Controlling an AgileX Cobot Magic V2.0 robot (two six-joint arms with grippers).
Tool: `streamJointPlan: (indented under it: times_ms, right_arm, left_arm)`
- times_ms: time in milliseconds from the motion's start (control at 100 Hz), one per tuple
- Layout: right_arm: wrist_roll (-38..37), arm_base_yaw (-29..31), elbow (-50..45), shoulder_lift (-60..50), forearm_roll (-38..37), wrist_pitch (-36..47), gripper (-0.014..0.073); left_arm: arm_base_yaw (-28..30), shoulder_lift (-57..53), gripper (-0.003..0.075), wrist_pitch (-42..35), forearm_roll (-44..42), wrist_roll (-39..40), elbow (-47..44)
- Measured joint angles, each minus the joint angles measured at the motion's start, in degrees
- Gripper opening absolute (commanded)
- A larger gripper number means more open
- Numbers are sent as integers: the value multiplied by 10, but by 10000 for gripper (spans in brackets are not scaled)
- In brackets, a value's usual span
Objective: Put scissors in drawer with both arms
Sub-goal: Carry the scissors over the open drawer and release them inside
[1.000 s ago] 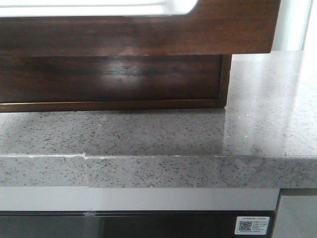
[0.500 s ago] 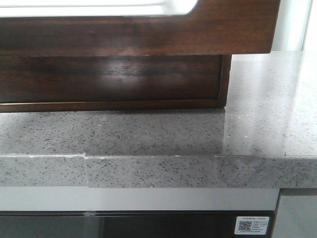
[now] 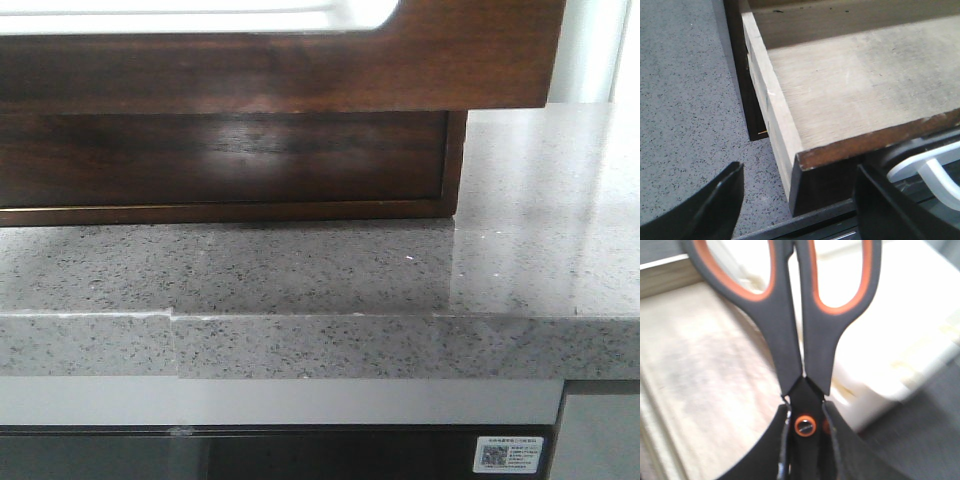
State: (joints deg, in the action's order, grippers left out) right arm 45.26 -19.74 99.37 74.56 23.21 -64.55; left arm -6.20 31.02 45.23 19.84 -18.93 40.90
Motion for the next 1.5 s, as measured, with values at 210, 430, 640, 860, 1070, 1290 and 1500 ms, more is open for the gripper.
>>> streamJointPlan:
  times_ms: [210, 430, 640, 860, 1070, 1290, 1500]
  right_arm:
    - [87, -93, 0, 56, 0, 6, -33]
    - [142, -138, 0, 121, -27, 6, -33]
    - [147, -178, 0, 170, -101, 4, -32]
    - [146, -192, 0, 195, -129, 2, -2]
    - [117, -192, 0, 199, -158, -3, 77]
    - [98, -192, 0, 199, -169, -11, 197]
    - [83, -192, 14, 199, -172, -25, 211]
  left_arm:
    - [0, 0, 440, 0, 0, 0, 0]
    - [0, 0, 440, 0, 0, 0, 0]
    - [0, 0, 440, 0, 0, 0, 0]
    - [0, 0, 440, 0, 0, 0, 0]
    - [0, 0, 440, 0, 0, 0, 0]
    - [0, 0, 440, 0, 0, 0, 0]
    - [0, 0, 440, 0, 0, 0, 0]
